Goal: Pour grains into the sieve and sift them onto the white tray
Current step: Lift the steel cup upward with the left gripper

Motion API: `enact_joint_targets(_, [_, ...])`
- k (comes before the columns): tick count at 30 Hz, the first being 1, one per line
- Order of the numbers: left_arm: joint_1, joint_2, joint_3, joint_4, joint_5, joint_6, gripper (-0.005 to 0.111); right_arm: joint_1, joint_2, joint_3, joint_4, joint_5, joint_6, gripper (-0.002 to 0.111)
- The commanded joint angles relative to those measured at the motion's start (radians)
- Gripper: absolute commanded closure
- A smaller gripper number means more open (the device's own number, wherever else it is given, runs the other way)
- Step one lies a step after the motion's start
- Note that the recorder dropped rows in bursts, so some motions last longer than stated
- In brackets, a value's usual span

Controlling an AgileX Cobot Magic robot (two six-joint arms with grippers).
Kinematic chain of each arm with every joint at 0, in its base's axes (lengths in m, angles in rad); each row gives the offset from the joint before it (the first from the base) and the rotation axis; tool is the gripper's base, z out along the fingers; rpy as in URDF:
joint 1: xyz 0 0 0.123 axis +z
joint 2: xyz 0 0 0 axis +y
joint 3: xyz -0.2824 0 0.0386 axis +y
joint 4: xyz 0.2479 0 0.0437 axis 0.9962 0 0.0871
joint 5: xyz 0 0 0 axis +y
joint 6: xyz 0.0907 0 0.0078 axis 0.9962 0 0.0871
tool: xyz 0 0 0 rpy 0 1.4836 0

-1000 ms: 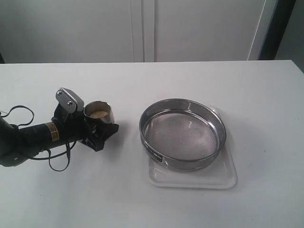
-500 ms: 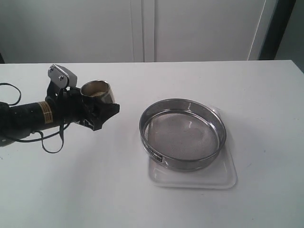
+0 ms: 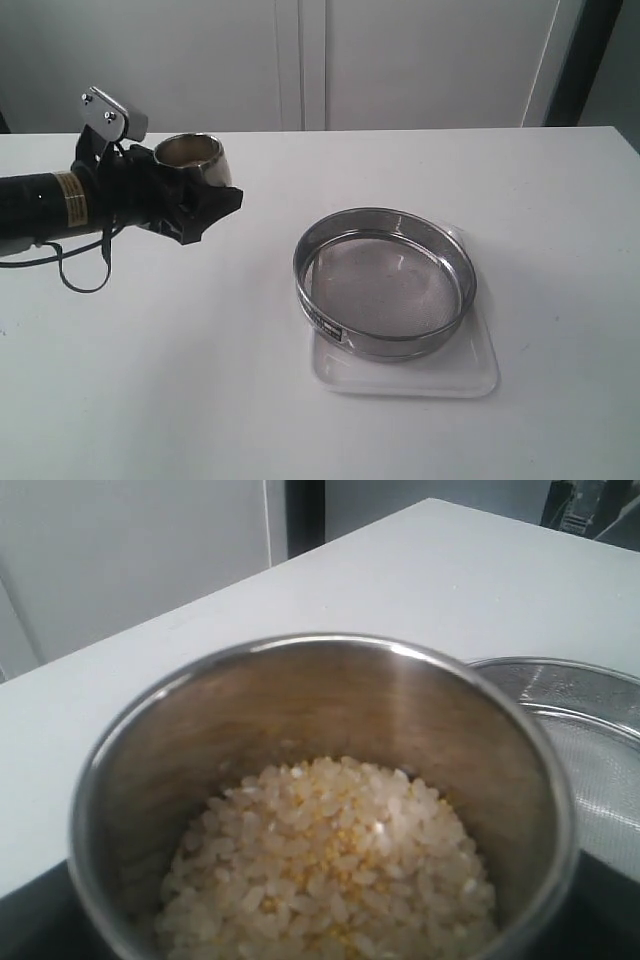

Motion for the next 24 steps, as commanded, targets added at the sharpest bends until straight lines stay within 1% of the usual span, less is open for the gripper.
enact_joint_targets(1, [-0.001,-0.066,0.001,0.041,0.059,-0.03,0.107,0.001,-0.005,0.005,0.003,-0.014,0.002,0.108])
enact_joint_targets(6, [-0.001,-0.115,0.001,0.094,0.122,-0.073,0.107,0.001,-0.005,0.005,0.003,-0.014,0.002,0.108])
enact_joint_targets(12, [-0.006,-0.165,0.001,0.101,0.196,-0.087,0.107,0.001,-0.005,0.005,0.003,-0.014,0.002,0.108])
enact_joint_targets(14, [-0.027,-0.177,0.001,0.101,0.265,-0.087,0.107,0.001,-0.005,0.005,0.003,-0.014,0.002,0.108])
enact_joint_targets(16, [-0.064,-0.187,0.001,0.101,0.343,-0.087,0.107,0.001,-0.005,0.005,0.003,-0.014,0.002,0.108])
enact_joint_targets(20, [-0.127,-0.187,0.001,0.098,0.403,-0.036,0.107,0.001,-0.005,0.005,0.003,-0.014,0.002,0.108])
enact_joint_targets(24, [-0.184,-0.187,-0.025,0.096,0.535,-0.027,0.107,0.001,-0.005,0.005,0.003,-0.014,0.002,0.108])
